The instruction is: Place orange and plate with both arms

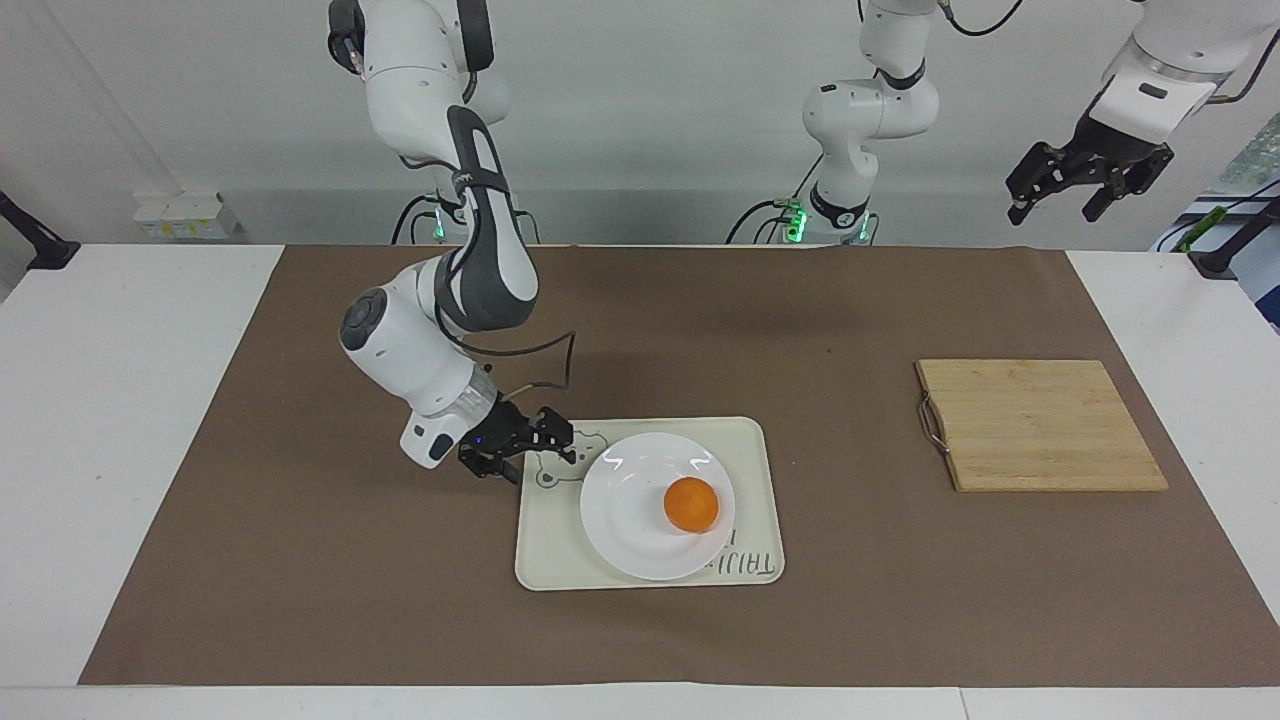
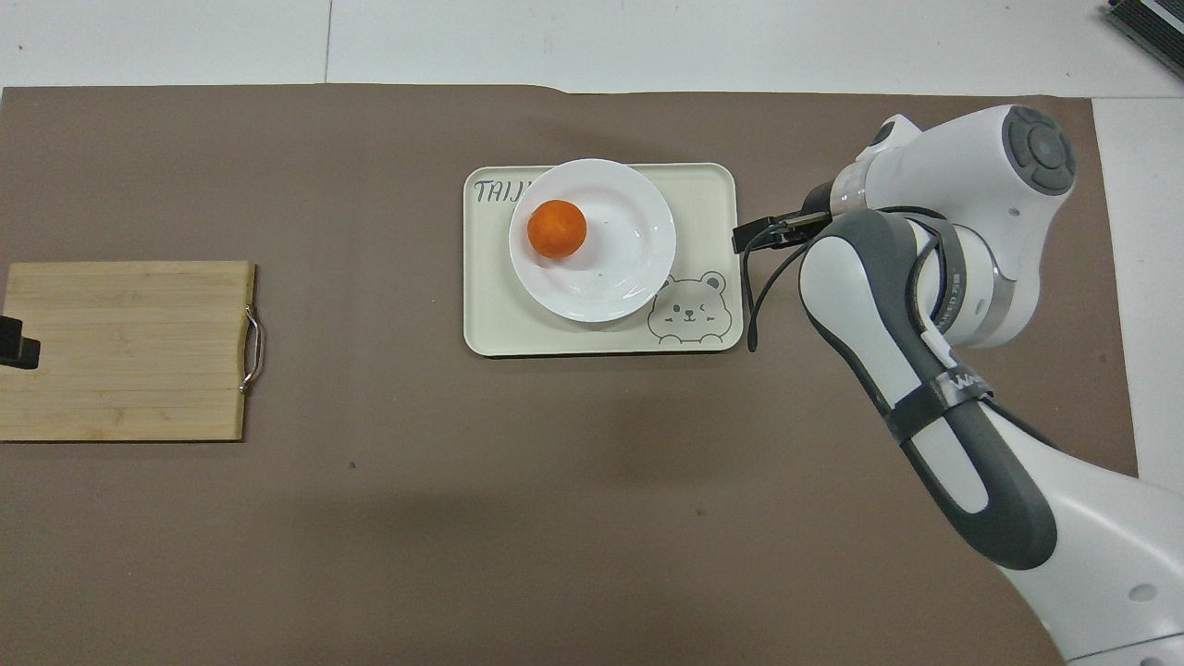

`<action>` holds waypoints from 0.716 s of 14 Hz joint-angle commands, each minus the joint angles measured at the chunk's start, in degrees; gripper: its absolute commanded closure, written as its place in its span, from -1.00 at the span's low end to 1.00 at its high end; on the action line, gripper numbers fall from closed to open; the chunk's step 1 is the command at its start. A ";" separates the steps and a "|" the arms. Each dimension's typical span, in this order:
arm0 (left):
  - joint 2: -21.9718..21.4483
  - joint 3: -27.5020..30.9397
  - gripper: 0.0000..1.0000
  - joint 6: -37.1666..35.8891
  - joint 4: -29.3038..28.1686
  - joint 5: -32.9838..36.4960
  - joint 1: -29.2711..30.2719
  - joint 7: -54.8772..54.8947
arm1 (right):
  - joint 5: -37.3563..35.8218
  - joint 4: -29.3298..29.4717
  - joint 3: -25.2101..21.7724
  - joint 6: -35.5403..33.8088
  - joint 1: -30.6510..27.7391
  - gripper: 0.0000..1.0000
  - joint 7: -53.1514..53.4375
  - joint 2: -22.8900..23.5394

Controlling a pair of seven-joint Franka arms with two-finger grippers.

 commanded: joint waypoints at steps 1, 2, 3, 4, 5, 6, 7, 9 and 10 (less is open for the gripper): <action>-1.22 -0.12 -1.00 0.10 -1.36 0.42 0.27 0.16 | -8.59 -0.14 -0.04 -4.38 0.34 -1.00 6.74 -4.01; -1.22 -0.12 -1.00 0.10 -1.36 0.42 0.27 0.16 | -10.62 0.30 -0.13 -6.32 0.69 -1.00 8.24 -4.97; -1.22 -0.12 -1.00 0.10 -1.36 0.42 0.27 0.16 | -12.38 0.82 -0.04 -8.16 0.60 -1.00 9.04 -6.12; -1.22 -0.12 -1.00 0.10 -1.36 0.42 0.27 0.16 | -13.87 1.35 -0.13 -9.66 0.51 -1.00 9.05 -7.08; -1.22 -0.12 -1.00 0.10 -1.36 0.42 0.27 0.16 | -14.76 1.70 -0.13 -10.89 0.34 -1.00 9.05 -8.05; -1.22 -0.12 -1.00 0.10 -1.36 0.42 0.27 0.16 | -15.72 1.79 -0.13 -12.12 0.16 -1.00 9.05 -9.28; -1.22 -0.12 -1.00 0.10 -1.36 0.42 0.27 0.16 | -16.60 1.79 -0.13 -12.92 0.16 -1.00 9.05 -10.34; -1.22 -0.12 -1.00 0.10 -1.36 0.51 0.27 0.16 | -17.05 1.79 -0.13 -15.37 -0.01 -1.00 8.70 -12.36; -1.22 -0.12 -1.00 0.10 -1.36 0.42 0.27 0.16 | -17.05 1.79 -0.22 -16.35 -0.19 -1.00 8.26 -13.32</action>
